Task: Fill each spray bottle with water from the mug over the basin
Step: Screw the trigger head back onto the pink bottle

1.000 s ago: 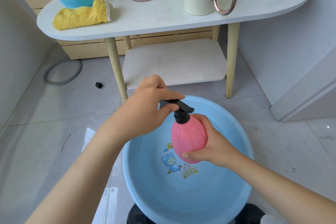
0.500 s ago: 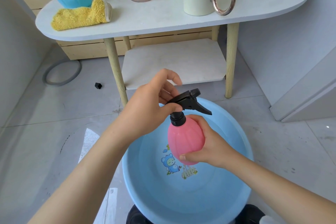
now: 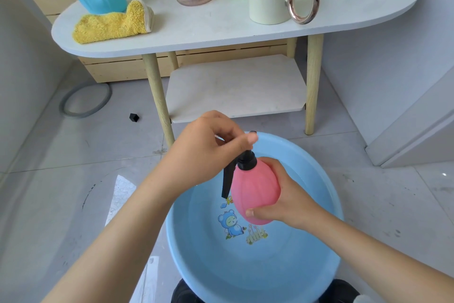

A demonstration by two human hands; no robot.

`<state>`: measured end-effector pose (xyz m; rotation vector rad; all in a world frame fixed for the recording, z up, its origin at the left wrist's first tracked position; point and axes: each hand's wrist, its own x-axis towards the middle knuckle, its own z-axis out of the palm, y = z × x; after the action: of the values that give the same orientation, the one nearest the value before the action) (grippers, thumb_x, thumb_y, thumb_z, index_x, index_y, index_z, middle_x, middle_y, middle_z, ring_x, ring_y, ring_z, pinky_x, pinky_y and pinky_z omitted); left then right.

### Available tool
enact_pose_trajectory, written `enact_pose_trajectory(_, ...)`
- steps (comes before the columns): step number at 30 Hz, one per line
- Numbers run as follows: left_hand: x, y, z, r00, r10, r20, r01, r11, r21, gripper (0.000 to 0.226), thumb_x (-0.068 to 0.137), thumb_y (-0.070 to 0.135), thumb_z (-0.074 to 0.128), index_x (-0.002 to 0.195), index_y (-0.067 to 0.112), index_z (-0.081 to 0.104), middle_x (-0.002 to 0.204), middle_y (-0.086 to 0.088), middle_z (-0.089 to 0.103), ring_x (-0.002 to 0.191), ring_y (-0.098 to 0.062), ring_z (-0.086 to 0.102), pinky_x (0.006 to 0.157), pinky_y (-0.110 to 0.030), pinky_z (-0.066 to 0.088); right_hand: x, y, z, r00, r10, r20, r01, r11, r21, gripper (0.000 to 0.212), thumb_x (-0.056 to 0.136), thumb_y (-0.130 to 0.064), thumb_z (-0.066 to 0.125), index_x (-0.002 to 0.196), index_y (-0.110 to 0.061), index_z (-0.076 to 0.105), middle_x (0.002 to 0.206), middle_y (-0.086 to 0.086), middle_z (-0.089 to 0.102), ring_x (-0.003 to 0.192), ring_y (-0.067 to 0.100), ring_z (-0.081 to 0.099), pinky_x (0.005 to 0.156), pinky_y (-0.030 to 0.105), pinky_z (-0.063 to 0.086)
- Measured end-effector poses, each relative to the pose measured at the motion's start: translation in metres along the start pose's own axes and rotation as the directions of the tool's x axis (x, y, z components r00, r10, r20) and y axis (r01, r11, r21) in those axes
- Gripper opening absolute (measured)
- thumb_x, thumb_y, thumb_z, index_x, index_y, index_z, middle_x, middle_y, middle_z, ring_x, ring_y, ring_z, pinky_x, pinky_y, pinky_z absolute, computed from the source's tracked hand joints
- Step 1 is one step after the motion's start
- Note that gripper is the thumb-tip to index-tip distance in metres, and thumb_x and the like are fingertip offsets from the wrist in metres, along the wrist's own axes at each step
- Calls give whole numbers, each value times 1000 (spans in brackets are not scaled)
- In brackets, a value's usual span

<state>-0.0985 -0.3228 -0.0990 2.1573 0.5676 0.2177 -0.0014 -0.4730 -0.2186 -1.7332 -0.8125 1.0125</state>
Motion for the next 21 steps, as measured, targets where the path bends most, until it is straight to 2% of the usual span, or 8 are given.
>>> enact_pose_trajectory(1,0,-1,-2,1000,-10,18,11,1000,-4,4,81,33,70,81,32,74,94,9,60,82,-3,62,82,-30,53,0,0,-1,1000,-4,-6,4,1000,1,82,51,-30,82,113,-56,34,115,-30,45,101,-4,52,66,15,51)
enact_pose_trajectory(4,2,-2,-8,997,-44,57,39,996,82,34,79,22,75,103,43,65,98,16,61,93,-1,61,87,-29,53,0,1,-3,1000,-14,-15,14,1000,-1,82,51,-29,83,112,-57,36,115,-32,44,101,-3,51,63,14,51)
enact_pose_trajectory(6,1,1,-8,996,-76,47,68,985,160,39,78,25,75,115,35,65,99,19,62,92,2,60,89,-28,52,1,2,-2,1000,-13,-16,13,1000,-5,83,53,-26,85,112,-57,36,115,-32,44,102,-4,51,64,15,52)
enact_pose_trajectory(9,1,3,-6,987,-155,36,148,979,138,22,79,26,75,100,27,72,90,7,73,79,-10,65,91,-38,52,1,5,-2,1000,-12,-25,11,1000,-8,84,58,-19,87,110,-58,35,114,-33,44,101,-7,50,65,11,49)
enact_pose_trajectory(11,2,2,-6,985,-162,55,155,983,101,16,79,21,74,93,30,71,83,10,74,79,-8,69,88,-37,54,1,5,-3,1000,-13,-23,13,1000,-17,84,56,-21,87,110,-58,35,114,-32,45,101,-7,50,65,10,48)
enact_pose_trajectory(15,5,-2,-8,989,-105,106,96,992,85,28,83,13,71,107,27,70,93,19,70,84,3,67,85,-19,53,1,5,-6,1000,6,2,-6,999,-39,87,54,-23,87,117,-54,35,115,-29,46,102,-2,52,70,18,50)
enact_pose_trajectory(19,5,-8,-5,994,-54,98,48,997,58,37,86,12,67,117,33,64,105,20,68,100,2,63,95,-23,49,1,4,-7,1000,4,-3,-4,998,-62,88,54,-23,88,115,-56,34,116,-28,46,103,2,53,72,24,55)
enact_pose_trajectory(21,3,-8,-3,997,-54,58,45,988,144,36,87,18,66,119,33,63,104,20,68,99,-1,63,92,-23,49,1,1,-6,999,-23,-43,19,996,-86,85,55,-22,88,111,-57,35,115,-27,46,103,3,53,68,24,56)
